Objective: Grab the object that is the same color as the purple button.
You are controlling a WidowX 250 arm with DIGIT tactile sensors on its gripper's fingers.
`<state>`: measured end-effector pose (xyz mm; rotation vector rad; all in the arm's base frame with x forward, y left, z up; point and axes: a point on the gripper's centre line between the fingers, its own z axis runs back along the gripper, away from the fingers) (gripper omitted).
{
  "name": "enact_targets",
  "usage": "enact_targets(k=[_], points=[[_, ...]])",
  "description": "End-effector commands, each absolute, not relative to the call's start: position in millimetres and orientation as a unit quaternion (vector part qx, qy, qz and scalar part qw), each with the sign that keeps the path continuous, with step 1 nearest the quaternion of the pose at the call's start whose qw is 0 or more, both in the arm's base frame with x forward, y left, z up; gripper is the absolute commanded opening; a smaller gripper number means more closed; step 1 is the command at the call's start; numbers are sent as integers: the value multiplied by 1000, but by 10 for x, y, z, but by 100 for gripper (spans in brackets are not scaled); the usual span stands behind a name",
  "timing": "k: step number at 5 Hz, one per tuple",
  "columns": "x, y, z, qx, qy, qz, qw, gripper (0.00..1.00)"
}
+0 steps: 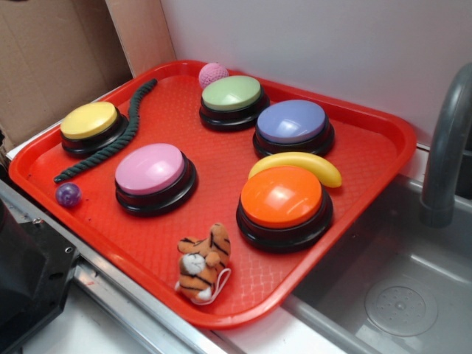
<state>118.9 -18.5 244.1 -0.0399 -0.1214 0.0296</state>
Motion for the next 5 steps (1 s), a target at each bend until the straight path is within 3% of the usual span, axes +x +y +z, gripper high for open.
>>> enact_targets(k=[1,2,5], points=[[1189,-185,2441,-20,-61,15,998,100],[1199,-74,2256,-25,-61,-2,998,100],[1264,365,1298,0,-43,-72,996,100]])
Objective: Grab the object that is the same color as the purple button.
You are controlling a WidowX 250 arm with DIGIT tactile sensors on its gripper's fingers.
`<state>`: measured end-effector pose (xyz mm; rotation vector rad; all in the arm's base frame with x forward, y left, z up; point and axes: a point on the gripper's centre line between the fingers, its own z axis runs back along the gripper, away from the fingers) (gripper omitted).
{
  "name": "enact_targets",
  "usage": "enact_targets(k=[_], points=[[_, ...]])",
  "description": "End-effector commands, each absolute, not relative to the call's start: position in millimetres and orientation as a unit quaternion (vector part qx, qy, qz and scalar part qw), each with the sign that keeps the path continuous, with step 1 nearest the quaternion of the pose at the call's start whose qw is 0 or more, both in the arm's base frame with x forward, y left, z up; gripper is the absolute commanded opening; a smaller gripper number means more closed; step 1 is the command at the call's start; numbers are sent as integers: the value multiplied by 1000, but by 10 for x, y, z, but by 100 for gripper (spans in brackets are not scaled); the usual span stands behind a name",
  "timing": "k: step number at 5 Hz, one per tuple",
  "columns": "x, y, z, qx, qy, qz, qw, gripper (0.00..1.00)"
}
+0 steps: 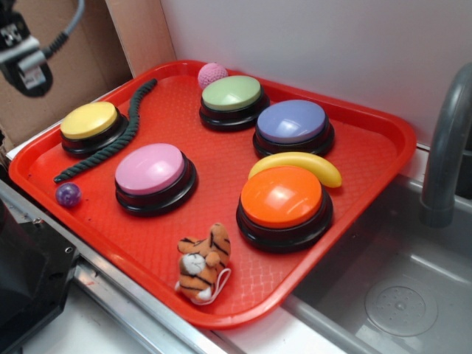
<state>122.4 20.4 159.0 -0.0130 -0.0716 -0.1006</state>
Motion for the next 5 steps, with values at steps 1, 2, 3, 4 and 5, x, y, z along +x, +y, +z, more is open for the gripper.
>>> enact_targets(k=[1,2,3,4,5], points=[[1270,521,1015,15,-33,-72,997,100],[1291,574,857,25,-37,-83,996,100],[1312,645,640,33,-34,-69,996,100],[1332,655,534,49,-35,-74,995,100],[1295,719,412,59,-22,-72,995,100]])
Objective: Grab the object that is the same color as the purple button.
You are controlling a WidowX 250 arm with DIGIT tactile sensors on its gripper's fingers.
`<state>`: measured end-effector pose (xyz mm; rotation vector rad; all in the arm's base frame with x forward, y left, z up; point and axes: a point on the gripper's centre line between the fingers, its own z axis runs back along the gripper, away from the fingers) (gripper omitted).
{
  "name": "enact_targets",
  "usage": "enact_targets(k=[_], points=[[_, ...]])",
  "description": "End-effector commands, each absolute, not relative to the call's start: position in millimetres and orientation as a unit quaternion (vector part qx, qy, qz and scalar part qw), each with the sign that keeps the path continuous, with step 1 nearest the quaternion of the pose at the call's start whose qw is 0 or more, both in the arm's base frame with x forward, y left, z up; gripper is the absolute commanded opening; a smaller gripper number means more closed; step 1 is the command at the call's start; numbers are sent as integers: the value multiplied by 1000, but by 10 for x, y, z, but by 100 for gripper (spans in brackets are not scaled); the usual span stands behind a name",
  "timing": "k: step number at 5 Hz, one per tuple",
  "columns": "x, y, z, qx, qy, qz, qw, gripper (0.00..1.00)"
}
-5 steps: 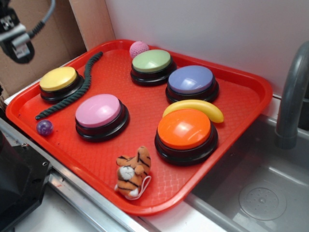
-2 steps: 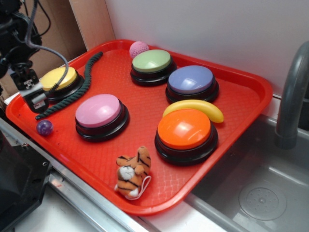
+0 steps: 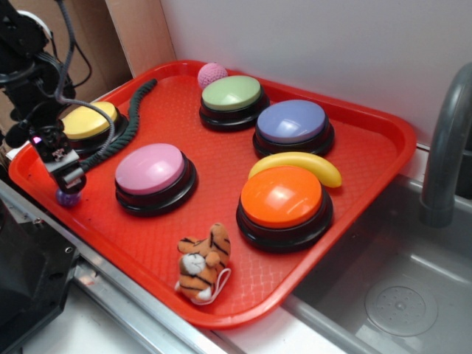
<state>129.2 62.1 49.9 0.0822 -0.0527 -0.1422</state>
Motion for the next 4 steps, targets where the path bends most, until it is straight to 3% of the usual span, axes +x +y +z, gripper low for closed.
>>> enact_targets(k=[1,3,4], points=[[1271,752,335,62,-14,-59,996,100],[1279,771,204,55,-4,-38,998,99],[1285,769,142,62,21,-25,998,0]])
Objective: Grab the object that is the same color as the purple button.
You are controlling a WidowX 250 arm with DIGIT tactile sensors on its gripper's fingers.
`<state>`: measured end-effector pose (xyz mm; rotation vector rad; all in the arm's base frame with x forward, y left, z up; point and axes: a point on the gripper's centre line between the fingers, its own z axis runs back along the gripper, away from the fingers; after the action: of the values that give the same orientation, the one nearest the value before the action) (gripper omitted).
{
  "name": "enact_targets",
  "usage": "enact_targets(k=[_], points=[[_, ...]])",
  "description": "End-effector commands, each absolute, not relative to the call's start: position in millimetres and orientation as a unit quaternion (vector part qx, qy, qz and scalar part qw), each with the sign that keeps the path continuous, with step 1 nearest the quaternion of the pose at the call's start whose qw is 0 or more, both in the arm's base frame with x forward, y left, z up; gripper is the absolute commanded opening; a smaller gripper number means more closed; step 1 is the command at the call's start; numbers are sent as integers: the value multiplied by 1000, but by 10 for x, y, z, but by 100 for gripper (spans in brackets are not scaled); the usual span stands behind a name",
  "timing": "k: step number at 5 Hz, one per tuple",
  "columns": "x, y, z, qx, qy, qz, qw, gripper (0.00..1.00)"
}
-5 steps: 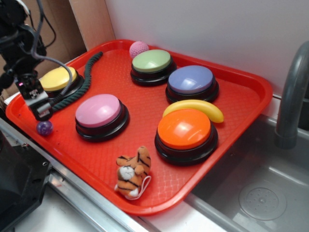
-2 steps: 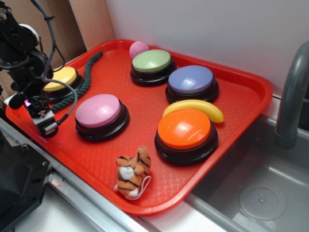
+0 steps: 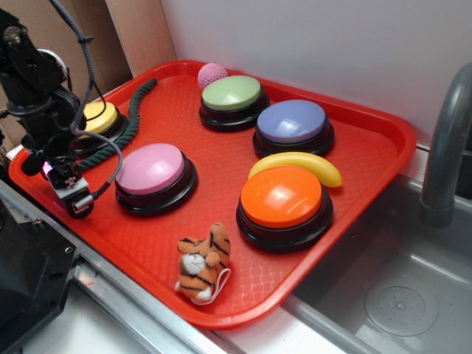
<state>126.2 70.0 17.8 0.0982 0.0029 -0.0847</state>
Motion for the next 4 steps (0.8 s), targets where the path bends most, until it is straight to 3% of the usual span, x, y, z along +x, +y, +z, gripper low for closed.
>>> enact_targets(k=[1,2,3,4], points=[[1287,768,111,63,24,-20,998,0],[1294,778,78,60,33,-15,998,0],[1283,760,231,53,29,14,998,0],[1310,763,531,23,18,50,998,0]])
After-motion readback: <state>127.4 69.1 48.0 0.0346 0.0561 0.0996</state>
